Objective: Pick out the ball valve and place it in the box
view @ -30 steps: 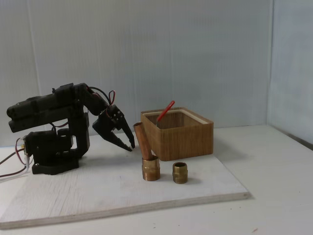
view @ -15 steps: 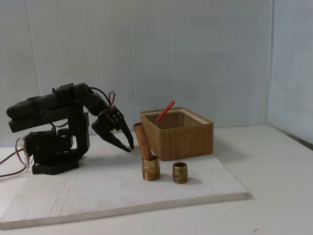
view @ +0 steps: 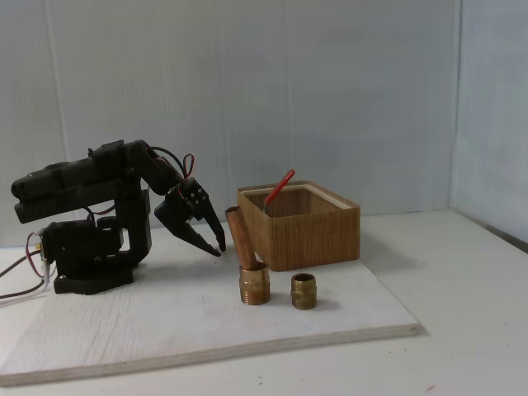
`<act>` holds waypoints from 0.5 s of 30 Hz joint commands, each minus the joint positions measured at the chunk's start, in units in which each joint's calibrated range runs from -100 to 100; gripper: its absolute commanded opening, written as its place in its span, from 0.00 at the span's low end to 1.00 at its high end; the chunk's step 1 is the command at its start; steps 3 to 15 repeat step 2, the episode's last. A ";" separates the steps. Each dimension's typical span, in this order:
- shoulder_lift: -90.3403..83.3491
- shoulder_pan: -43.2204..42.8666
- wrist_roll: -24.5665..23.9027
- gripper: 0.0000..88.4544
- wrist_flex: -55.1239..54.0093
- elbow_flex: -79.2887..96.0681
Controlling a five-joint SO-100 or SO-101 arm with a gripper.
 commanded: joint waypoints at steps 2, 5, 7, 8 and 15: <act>0.34 0.41 0.19 0.01 0.13 0.46; 0.34 0.41 0.19 0.01 0.13 0.46; 0.34 0.41 0.19 0.01 0.13 0.46; 0.34 0.41 0.19 0.01 0.13 0.46; 0.34 0.41 0.19 0.01 0.13 0.46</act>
